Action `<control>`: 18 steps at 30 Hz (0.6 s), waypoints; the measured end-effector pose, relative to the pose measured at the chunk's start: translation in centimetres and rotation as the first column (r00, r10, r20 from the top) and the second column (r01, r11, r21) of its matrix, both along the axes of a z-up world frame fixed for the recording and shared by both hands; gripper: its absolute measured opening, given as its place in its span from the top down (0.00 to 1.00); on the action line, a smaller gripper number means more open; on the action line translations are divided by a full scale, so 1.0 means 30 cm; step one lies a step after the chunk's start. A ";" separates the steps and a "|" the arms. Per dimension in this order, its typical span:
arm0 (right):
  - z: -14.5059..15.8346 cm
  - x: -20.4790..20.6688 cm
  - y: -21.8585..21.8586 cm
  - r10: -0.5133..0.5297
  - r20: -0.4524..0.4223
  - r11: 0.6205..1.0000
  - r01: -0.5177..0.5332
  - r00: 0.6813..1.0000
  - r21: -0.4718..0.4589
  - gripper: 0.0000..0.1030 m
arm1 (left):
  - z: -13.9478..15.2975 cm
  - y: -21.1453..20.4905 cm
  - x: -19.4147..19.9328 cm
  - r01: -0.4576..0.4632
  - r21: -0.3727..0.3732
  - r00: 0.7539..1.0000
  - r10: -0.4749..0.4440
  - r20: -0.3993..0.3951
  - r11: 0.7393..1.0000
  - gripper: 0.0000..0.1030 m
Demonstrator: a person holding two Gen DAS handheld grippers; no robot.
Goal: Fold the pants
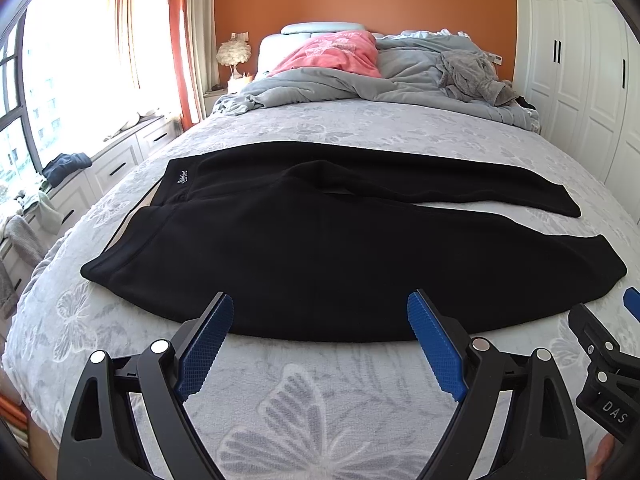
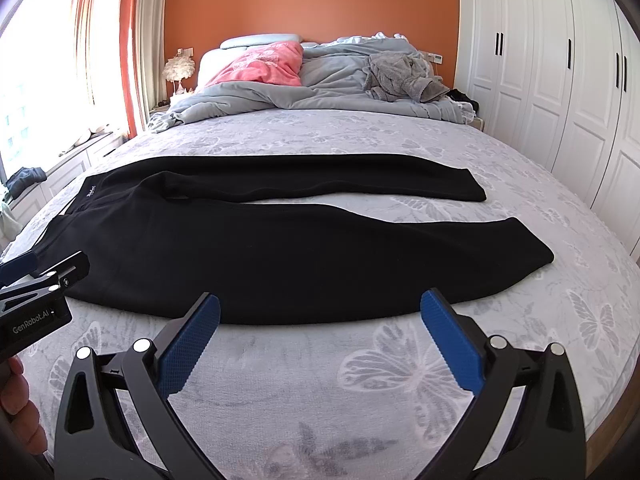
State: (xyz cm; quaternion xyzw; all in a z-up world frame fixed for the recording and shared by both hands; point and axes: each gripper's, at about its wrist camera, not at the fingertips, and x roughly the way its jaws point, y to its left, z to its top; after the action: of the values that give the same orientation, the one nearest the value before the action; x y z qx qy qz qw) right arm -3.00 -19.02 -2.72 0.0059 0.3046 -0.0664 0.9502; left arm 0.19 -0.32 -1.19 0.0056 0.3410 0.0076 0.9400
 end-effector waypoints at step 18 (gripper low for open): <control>0.000 0.000 -0.001 0.000 0.000 1.000 0.000 1.000 0.001 0.04 | -0.004 0.000 0.001 -0.001 0.003 1.000 0.001 0.001 1.000 0.16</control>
State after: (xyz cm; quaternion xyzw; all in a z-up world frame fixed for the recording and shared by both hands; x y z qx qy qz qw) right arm -2.99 -19.05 -2.71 0.0063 0.3044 -0.0662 0.9502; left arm 0.22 -0.33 -1.31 0.0067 0.3403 0.0084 0.9402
